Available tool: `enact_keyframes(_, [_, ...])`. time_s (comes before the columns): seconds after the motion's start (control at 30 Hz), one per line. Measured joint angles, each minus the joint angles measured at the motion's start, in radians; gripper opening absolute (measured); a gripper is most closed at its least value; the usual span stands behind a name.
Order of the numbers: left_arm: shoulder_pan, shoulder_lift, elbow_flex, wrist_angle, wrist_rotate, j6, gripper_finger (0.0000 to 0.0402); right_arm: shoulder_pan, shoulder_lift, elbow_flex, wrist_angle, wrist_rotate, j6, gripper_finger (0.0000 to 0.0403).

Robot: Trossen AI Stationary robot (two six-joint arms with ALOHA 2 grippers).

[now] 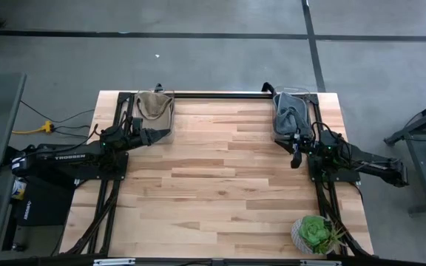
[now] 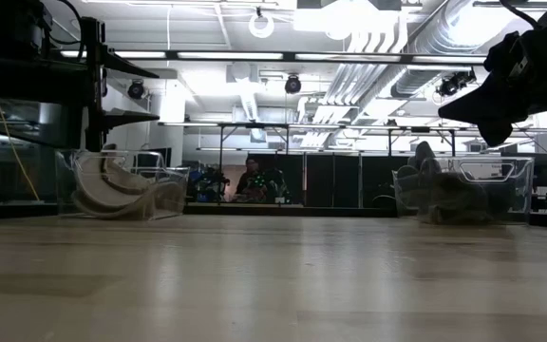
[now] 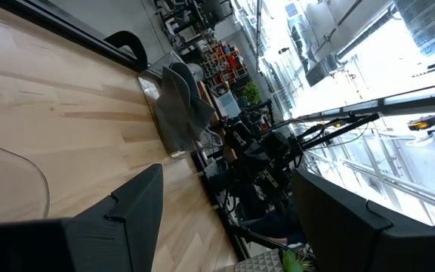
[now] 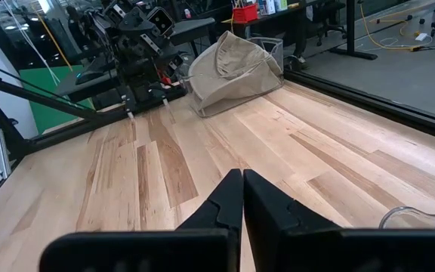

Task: Pick & Place hat
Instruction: Return to Home Position

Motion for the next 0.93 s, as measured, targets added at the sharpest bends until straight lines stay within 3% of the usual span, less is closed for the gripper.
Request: enact_keyframes(0.93, [0.000, 0.000, 0.000, 0.000, 0.000, 0.000, 0.0252, 0.000, 0.000, 0.000, 0.000, 0.000, 0.000, 0.0003])
